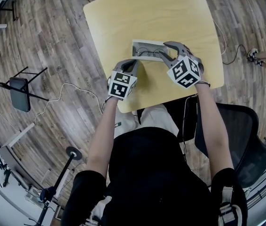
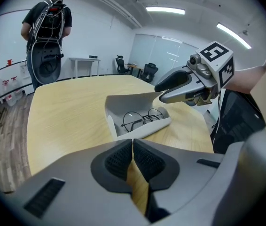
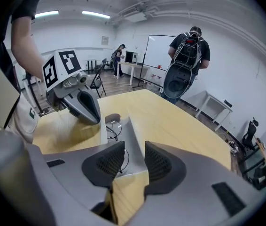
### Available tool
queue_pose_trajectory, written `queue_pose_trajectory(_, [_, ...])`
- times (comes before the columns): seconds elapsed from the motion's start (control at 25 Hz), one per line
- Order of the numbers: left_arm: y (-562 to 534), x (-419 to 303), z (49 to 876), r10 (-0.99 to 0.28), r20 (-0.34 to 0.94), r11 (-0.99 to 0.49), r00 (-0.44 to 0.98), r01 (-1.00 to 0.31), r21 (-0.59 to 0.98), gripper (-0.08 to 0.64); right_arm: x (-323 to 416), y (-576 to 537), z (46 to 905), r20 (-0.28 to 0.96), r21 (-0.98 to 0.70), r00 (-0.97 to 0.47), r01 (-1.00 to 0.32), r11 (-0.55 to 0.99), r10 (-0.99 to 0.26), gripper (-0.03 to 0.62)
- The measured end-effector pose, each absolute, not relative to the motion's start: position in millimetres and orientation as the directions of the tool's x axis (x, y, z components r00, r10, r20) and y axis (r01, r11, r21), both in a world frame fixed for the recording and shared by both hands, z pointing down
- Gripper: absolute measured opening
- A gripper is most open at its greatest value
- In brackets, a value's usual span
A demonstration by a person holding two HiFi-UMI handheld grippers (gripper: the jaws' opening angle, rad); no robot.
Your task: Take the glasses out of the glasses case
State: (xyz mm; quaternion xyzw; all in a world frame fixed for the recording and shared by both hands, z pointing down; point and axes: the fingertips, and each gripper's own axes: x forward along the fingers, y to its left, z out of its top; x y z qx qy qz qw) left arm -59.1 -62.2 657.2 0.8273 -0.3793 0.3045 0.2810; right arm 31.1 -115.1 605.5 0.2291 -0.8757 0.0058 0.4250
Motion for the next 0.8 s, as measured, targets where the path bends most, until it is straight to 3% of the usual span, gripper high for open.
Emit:
queue_pose_trajectory(0.08, [-62.4, -61.3, 654.4, -0.464, 0.714, -0.55, 0.525, -0.802, 0.232, 0.026, 33.3, -119.3, 603.3, 0.74, 0.204, -0.527, -0.416, 0.886, -0.417, 0.116])
queue_pose_trajectory(0.8, [-46.6, -61.4, 626.3, -0.484, 0.688, -0.561, 0.541, -0.795, 0.23, 0.026, 18.5, -98.8, 570.7, 0.701, 0.236, -0.557, -0.408, 0.882, -0.445, 0.109])
